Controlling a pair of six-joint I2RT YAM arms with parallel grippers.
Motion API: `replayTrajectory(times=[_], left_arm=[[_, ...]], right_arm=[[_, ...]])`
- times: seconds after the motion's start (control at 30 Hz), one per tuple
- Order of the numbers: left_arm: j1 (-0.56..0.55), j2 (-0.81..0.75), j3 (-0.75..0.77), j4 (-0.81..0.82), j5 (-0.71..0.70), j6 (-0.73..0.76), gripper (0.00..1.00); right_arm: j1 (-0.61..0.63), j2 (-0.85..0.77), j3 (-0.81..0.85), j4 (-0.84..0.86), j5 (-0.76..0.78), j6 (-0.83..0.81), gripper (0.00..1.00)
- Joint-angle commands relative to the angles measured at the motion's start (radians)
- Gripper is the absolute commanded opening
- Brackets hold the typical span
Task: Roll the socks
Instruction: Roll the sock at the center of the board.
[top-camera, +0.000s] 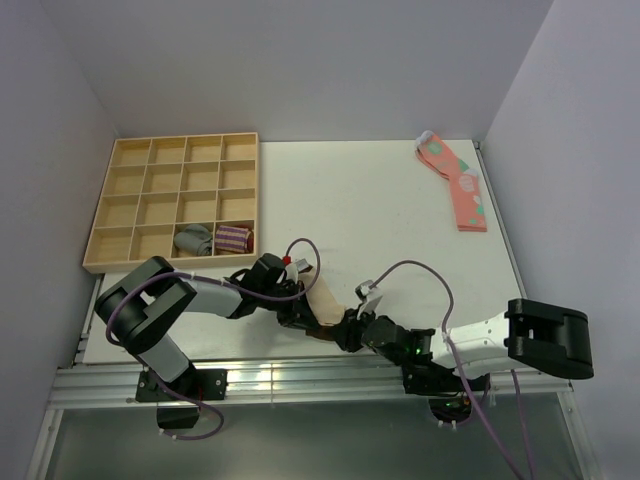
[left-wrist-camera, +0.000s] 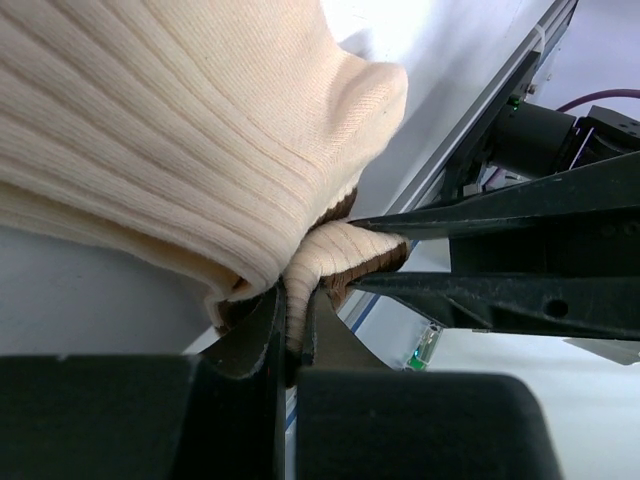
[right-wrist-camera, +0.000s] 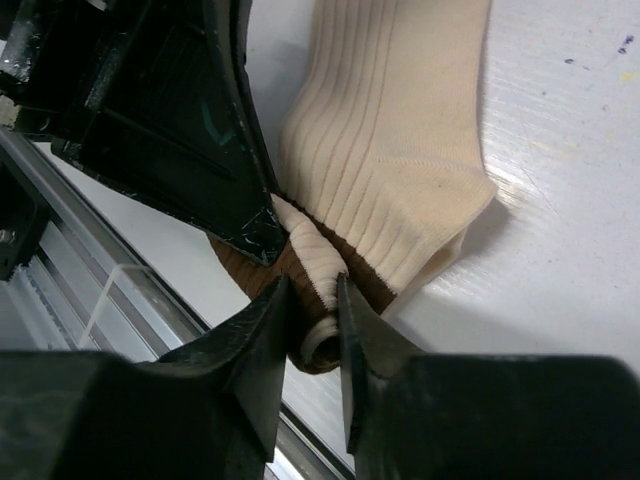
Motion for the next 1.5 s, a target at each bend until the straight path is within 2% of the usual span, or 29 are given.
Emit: replayTrajectory(times=[0.0, 0.1, 0.13, 0.2, 0.33, 0.4, 0.53, 0.6, 0.73, 0.83, 0.97, 1.17, 1.33, 1.47], left_arm=[[0.003, 0.011, -0.008, 0.002, -0.044, 0.011, 0.04], [0.0, -0.027, -0.037, 0.045, -0.066, -0.003, 0.16], [0.0, -0.055, -0.04, 0.045, -0.084, 0.008, 0.24], [-0.006, -0.092, -0.057, 0.052, -0.161, 0.014, 0.33], [-0.018, -0.216, -0.105, 0.095, -0.306, 0.008, 0.4], [-0.033, -0.274, -0.12, 0.091, -0.409, 0.016, 0.4], [-0.076, -0.359, -0.146, 0.106, -0.572, 0.042, 0.41], [-0.133, -0.383, -0.154, 0.117, -0.647, 0.074, 0.41], [-0.236, -0.391, -0.185, 0.147, -0.818, 0.099, 0.41], [-0.3, -0.396, -0.244, 0.239, -0.903, 0.117, 0.42], [-0.365, -0.391, -0.286, 0.307, -0.977, 0.142, 0.42], [-0.455, -0.364, -0.307, 0.402, -1.086, 0.22, 0.42], [-0.514, -0.312, -0.335, 0.546, -1.091, 0.26, 0.43], [-0.529, -0.284, -0.338, 0.548, -1.098, 0.28, 0.42]], right_arm=[[-0.004, -0.019, 0.021, -0.155, 0.054, 0.09, 0.28], [-0.016, -0.018, 0.064, -0.3, 0.03, 0.168, 0.22], [-0.025, -0.019, 0.076, -0.35, 0.013, 0.207, 0.21], [-0.071, -0.024, 0.081, -0.381, -0.061, 0.236, 0.19], [-0.165, -0.032, 0.145, -0.548, -0.173, 0.242, 0.15], [-0.209, -0.042, 0.176, -0.645, -0.225, 0.244, 0.15], [-0.284, -0.052, 0.211, -0.731, -0.346, 0.235, 0.15], [-0.324, -0.02, 0.243, -0.783, -0.409, 0.203, 0.15], [-0.372, 0.078, 0.304, -0.82, -0.513, 0.14, 0.14], [-0.401, 0.149, 0.32, -0.793, -0.599, 0.126, 0.14], [-0.426, 0.232, 0.352, -0.768, -0.704, 0.123, 0.13], [-0.465, 0.286, 0.432, -0.887, -0.754, 0.022, 0.13], [-0.542, 0.306, 0.493, -1.001, -0.768, -0.048, 0.12], [-0.568, 0.312, 0.518, -1.029, -0.785, -0.078, 0.13]])
